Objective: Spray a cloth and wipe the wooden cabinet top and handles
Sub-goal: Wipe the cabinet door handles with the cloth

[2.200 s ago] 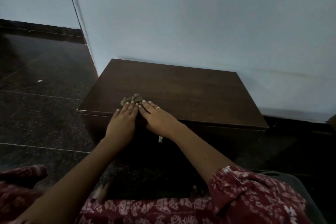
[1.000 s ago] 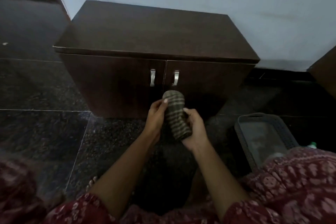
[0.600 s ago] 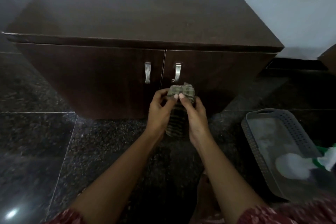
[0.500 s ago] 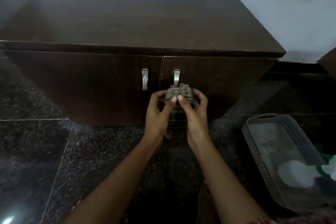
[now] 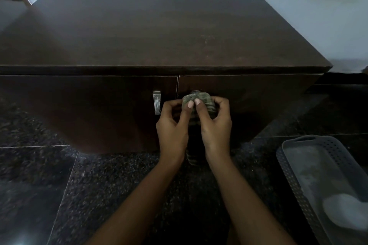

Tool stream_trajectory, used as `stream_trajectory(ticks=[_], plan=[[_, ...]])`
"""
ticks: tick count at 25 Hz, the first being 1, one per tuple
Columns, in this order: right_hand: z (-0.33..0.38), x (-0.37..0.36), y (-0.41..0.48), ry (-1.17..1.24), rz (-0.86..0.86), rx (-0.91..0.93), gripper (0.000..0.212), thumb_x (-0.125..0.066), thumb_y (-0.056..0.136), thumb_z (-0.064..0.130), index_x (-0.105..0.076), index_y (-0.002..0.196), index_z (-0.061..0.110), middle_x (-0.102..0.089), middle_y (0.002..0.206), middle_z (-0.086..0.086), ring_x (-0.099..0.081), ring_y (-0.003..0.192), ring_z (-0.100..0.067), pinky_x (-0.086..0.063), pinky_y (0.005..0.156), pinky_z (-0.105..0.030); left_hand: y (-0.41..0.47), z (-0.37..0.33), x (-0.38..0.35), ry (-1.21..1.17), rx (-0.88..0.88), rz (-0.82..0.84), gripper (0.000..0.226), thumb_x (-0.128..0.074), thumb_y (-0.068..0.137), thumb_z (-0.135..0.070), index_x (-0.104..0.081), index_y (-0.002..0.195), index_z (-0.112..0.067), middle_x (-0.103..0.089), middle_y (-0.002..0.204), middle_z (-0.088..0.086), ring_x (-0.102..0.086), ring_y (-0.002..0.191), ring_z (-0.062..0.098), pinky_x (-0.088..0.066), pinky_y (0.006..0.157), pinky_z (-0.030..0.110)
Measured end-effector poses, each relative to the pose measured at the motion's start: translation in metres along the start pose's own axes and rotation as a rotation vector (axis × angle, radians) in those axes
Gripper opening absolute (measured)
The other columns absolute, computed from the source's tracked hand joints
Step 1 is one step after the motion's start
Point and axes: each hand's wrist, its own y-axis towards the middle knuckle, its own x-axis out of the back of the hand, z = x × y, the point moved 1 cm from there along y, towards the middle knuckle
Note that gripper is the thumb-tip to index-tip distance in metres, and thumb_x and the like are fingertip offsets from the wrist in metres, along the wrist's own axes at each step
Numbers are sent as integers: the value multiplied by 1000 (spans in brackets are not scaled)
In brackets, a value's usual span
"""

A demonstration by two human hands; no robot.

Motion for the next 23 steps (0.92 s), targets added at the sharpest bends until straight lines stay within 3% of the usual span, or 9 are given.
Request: stream_trajectory(ticks=[3,7,10,14,18,20,23], plan=[[3,-5,7,12,-20,-39,15,-65,84,21,-50,84,21,-59,74,12,-57,58,16,-45,51,-4,8,-2,-1,99,-45,-43,12,-59,88,-28,-58,93,-17,-59,77,-17,-58,67,-19,-44,58,0],[-6,-5,-4,31,-32,-135,21,-64,84,22,-47,74,26,-58,74,11,-57,59,12,-45,52,-7,3,9,1,163,-41,-49,12,-58,89,-28,-59,91,-16,-59,76,-16,-58,68,-18,-44,58,1],[-15,-3,-11,45,-43,-187,20,-64,84,20,-48,74,25,-58,75,10,-59,66,1,-47,56,-13,-2,18,2,184,-13,-42,13,-58,89,-28,-60,91,-15,-60,78,-15,-57,69,-17,-44,58,1],[-10,-3,-9,11,-42,-181,16,-64,84,20,-49,78,21,-57,75,10,-55,58,15,-43,49,-4,-1,17,2,148,-29,-35,13,-59,88,-28,-61,91,-15,-63,80,-13,-59,71,-12,-47,60,4],[8,-5,1,-37,-41,-147,15,-64,84,21,-51,84,14,-57,71,8,-54,51,13,-41,43,-4,7,5,1,124,-70,-63,14,-60,88,-28,-62,90,-14,-63,76,-13,-59,68,-10,-46,58,4],[15,-6,5,-45,-30,-206,14,-64,84,22,-51,84,15,-57,72,6,-55,52,6,-43,44,-8,10,1,0,137,-63,-63,17,-60,88,-29,-62,89,-12,-62,73,-12,-58,64,-11,-44,55,5],[12,-5,3,-5,-22,-311,14,-63,83,22,-51,80,18,-59,77,1,-56,63,-8,-48,55,-26,8,7,0,155,-24,-44,15,-59,89,-28,-60,87,-13,-60,71,-12,-58,63,-12,-44,52,4]])
